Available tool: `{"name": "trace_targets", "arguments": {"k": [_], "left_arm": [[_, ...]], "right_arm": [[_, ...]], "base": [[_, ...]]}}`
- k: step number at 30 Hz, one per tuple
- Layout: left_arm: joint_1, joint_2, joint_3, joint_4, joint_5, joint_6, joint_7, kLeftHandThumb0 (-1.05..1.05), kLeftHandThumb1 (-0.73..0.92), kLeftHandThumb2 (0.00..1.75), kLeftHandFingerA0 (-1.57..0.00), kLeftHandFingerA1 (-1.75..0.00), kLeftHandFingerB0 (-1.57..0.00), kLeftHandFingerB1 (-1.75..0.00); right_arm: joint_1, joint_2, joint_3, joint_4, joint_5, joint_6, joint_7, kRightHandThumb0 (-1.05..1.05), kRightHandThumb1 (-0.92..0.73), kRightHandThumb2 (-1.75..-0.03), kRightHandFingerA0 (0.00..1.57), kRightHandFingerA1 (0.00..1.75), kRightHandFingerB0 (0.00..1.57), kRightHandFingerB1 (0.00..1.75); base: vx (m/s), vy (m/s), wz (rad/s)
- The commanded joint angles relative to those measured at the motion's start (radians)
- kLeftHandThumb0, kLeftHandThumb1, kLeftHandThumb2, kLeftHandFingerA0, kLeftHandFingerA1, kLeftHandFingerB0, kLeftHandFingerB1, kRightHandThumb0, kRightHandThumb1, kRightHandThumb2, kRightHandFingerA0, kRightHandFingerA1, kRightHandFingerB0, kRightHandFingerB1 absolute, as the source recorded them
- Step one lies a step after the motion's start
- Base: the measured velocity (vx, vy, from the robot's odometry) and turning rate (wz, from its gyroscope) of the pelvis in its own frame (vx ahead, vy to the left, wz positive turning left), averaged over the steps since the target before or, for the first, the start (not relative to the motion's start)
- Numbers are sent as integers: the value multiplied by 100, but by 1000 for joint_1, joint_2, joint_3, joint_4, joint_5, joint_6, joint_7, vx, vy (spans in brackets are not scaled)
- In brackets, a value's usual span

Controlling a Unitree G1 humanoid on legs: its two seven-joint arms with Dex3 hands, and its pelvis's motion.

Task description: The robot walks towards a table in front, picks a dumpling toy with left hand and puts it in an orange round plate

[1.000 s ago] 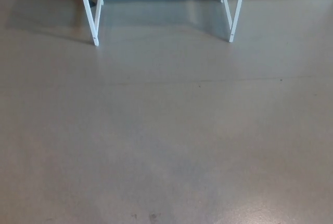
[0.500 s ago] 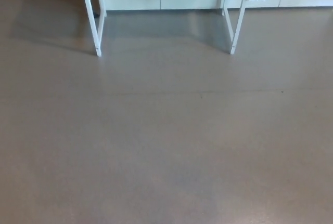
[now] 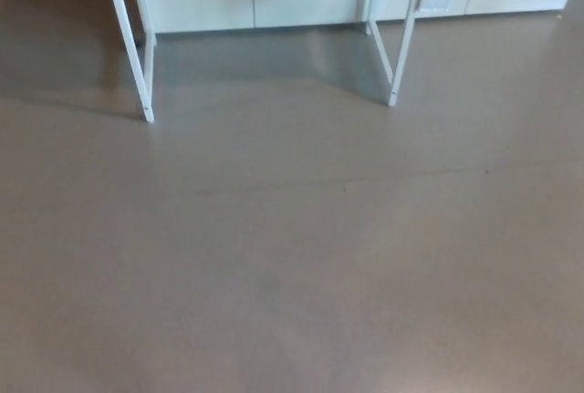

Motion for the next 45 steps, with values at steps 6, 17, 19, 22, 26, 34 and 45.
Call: {"name": "trace_targets", "arguments": {"k": [6, 17, 19, 22, 26, 34, 45], "left_arm": [[-3, 4, -22, 5, 11, -29, 2, -18, 61, 58, -76, -108, -37, -33], [-220, -58, -5, -8, -10, 28, 15, -20, 62, 59, -79, -118, -37, -33], [-264, -67, -4, -9, -7, 46, 20, -24, 62, 58, -70, -86, -37, -32], [-271, -70, 4, -6, -9, 49, 24, -24, 61, 58, -60, -60, -38, -33], [-255, -65, 22, -8, -24, 39, 5, -18, 62, 58, -57, -65, -41, -33], [-225, -56, 21, -10, -22, 40, -13, -21, 61, 58, -59, -61, -40, -33], [-161, -48, -41, -6, 31, 29, 19, -25, 62, 59, -67, -85, -38, -33]], "right_arm": [[-30, -23, 35, 45, -36, 33, -59, -38, -69, -62, 91, 54, 41, 34], [-203, -18, -42, 6, 20, 2, -35, -46, -52, -85, 90, 70, 34, 48], [-231, -22, -45, 3, 16, -8, -46, -39, -66, -62, 96, 58, 43, 35], [-224, -24, -49, 2, 16, -28, -48, -40, -67, -61, 97, 58, 43, 34], [-209, -22, -50, 8, 11, -41, -55, -39, -67, -61, 99, 57, 43, 34], [-177, -12, -42, 16, 0, -57, -69, -38, -66, -60, 101, 60, 44, 34], [-95, -13, -43, 20, 4, -81, -73, -39, -66, -61, 99, 59, 43, 34]], "base": [[407, -184, 27], [332, -40, -13], [513, 189, -39], [461, 263, -16], [362, 95, 2], [449, -38, 34], [445, -49, -6]]}}
